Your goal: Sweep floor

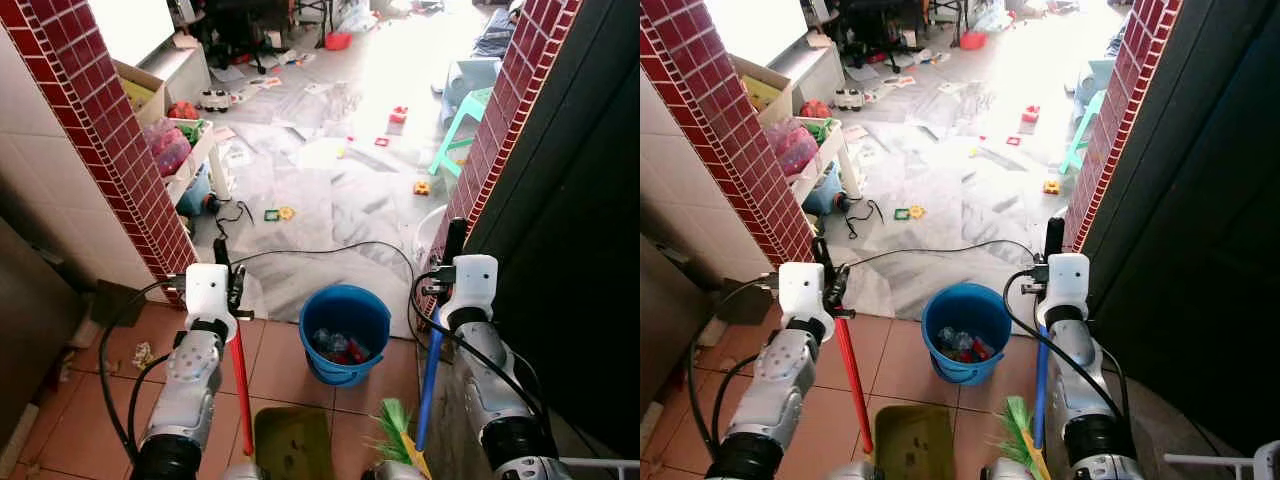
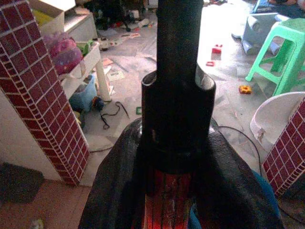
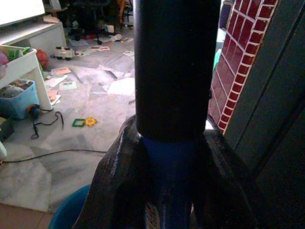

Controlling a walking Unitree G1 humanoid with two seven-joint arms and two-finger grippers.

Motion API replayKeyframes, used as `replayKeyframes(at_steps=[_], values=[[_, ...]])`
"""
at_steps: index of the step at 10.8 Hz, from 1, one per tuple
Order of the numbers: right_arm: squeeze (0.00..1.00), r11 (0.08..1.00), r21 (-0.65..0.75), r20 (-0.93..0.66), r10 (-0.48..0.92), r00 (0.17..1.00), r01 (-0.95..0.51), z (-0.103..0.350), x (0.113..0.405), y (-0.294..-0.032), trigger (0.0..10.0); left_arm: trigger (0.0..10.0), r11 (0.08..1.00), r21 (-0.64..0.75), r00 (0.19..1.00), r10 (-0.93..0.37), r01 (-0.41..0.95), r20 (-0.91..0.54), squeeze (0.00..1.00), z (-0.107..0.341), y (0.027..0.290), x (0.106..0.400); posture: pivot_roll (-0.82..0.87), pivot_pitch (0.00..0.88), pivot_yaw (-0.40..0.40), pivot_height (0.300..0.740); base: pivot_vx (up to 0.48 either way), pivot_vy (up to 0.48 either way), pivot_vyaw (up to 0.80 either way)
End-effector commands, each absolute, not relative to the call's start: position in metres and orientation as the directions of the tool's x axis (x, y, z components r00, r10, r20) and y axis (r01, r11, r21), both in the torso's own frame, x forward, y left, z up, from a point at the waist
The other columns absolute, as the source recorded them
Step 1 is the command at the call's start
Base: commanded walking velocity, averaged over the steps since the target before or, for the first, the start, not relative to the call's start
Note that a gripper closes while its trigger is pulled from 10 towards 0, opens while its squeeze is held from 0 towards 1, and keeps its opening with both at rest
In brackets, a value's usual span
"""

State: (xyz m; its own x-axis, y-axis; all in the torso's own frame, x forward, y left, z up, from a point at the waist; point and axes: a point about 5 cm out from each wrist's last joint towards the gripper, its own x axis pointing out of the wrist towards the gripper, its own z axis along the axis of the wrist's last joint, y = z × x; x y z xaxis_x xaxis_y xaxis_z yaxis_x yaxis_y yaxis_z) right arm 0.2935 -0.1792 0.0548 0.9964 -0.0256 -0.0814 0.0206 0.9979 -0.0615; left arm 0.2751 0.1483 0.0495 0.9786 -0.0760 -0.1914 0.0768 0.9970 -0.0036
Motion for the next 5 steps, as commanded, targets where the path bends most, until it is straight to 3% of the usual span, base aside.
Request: replayKeyframes(at_steps=[1, 5], values=[[0.0, 1.0, -0.01, -0.097, -0.021, 0.995, 0.02, 0.052, 0.295, -0.175, 10.0, 10.0, 0.995, -0.034, 0.956, -0.105, 0.099, -0.274, 0.0, 0.038, 0.145, 0.267, -0.05, 0.0, 0.044, 0.74, 0.0, 0.0, 0.0], [0.0, 1.0, -0.02, -0.095, 0.014, 0.995, -0.016, 0.052, 0.298, -0.17, 10.0, 10.0, 0.994, -0.013, 0.93, -0.11, 0.113, -0.351, 0.0, 0.031, 0.145, 0.251, -0.04, 0.0, 0.028, 0.74, 0.0, 0.0, 0.0]])
